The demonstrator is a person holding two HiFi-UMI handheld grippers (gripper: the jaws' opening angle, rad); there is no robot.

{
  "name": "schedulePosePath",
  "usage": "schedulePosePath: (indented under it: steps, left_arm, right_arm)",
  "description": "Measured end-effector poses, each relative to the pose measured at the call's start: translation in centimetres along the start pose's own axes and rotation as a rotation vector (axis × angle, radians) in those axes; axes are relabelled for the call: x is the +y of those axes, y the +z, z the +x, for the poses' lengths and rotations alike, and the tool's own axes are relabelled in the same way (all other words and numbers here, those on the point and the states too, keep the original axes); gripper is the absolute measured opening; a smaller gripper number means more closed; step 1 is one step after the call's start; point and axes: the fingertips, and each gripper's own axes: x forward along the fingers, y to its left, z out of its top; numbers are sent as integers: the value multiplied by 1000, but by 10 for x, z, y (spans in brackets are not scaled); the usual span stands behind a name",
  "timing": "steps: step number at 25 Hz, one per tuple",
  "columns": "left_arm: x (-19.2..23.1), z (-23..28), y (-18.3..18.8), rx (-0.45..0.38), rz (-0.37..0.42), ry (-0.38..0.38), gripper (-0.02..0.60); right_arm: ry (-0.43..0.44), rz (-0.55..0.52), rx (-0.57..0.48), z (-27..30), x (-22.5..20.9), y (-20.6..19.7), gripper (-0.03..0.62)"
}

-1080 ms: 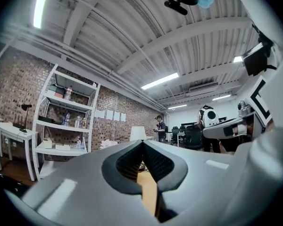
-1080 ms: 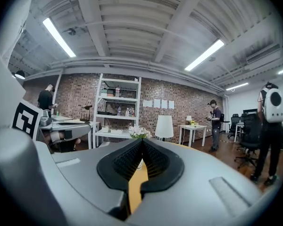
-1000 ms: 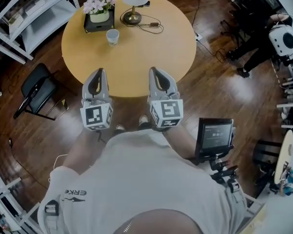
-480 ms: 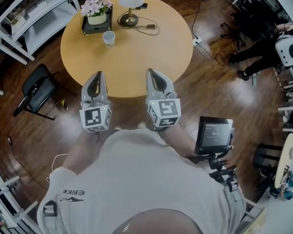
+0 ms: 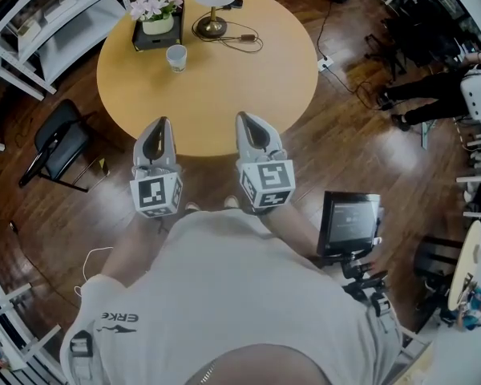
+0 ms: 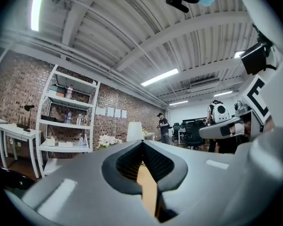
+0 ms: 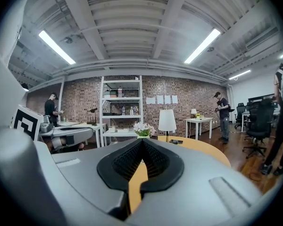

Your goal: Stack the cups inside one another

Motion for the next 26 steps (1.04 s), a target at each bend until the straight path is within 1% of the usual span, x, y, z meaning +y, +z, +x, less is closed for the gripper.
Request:
schedulePosePath:
  steps: [8,11,17,26]
  left_arm:
    - [-5,7,-3,1,5,-8,2]
    - [-8,13,-4,-3,18,-7,2]
    - [-8,18,-1,-35,136,-2,2]
    - [-3,17,3,-24,141,8,2]
  right_arm:
    - [1,-5,15,5,-5,-5,12]
    - [5,-9,17,7,-9,-6,12]
    - [10,-14,19,13,-12,-4,12]
    - [14,-13,17,15,-7,-2,12]
